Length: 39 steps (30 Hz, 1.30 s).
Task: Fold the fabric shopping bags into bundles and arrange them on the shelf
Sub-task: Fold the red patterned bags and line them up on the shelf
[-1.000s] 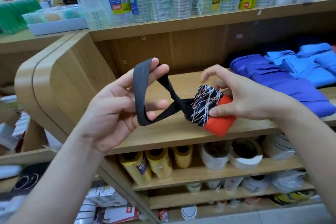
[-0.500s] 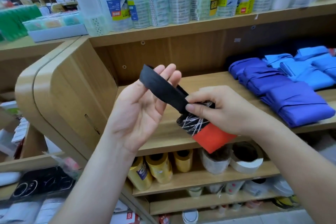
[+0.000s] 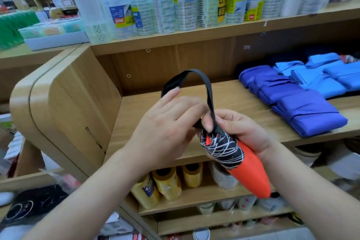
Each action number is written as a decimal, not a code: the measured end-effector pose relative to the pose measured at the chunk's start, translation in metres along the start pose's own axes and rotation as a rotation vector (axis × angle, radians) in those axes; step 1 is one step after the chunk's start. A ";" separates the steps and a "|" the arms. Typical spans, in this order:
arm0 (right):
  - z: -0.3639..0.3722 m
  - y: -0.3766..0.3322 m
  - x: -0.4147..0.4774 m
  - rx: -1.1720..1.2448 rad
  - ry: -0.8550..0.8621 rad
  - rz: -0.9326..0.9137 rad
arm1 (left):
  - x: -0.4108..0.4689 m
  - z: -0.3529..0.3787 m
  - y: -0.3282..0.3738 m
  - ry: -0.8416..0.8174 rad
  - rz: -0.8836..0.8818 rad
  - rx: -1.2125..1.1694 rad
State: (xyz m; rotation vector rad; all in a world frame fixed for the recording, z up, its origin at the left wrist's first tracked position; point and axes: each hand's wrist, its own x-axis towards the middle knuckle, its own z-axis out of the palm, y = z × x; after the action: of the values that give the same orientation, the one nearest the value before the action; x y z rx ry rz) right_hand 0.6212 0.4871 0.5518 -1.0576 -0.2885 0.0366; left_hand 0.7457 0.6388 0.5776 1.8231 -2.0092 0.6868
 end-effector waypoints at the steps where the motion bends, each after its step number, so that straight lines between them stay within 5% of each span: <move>1: -0.002 0.001 -0.003 0.032 -0.006 0.010 | 0.004 -0.004 -0.004 -0.058 0.004 0.015; 5: -0.013 -0.009 -0.016 -0.017 0.107 0.104 | 0.010 -0.031 -0.027 -0.443 -0.367 -0.348; 11: -0.017 -0.028 -0.027 -0.292 0.214 0.217 | 0.016 -0.032 -0.028 -0.479 -0.524 -0.522; 13: -0.007 -0.042 -0.031 -0.580 0.159 0.249 | 0.019 -0.035 -0.028 -0.526 -0.602 -0.683; 17: 0.030 -0.059 -0.021 -1.667 0.084 0.204 | 0.026 -0.044 -0.031 -0.768 -0.671 -0.909; 20: 0.046 -0.057 -0.009 -2.021 0.064 0.099 | 0.028 -0.046 -0.037 -0.816 -0.706 -1.048; 26: 0.010 -0.045 -0.004 -1.636 0.345 -0.184 | 0.015 -0.038 -0.023 -0.564 -0.798 -1.371; 32: -0.022 -0.039 -0.011 -0.861 0.335 0.016 | 0.001 -0.053 -0.030 -0.377 -0.514 -0.669; 39: -0.019 -0.025 -0.010 -0.367 0.183 0.098 | 0.003 -0.044 -0.023 0.042 -0.530 -1.782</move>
State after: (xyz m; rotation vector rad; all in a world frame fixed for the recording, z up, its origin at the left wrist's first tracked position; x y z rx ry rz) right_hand 0.6135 0.4569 0.5622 -1.4299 -0.0774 -0.0266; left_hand 0.7656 0.6598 0.6182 0.9266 -1.0372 -0.9626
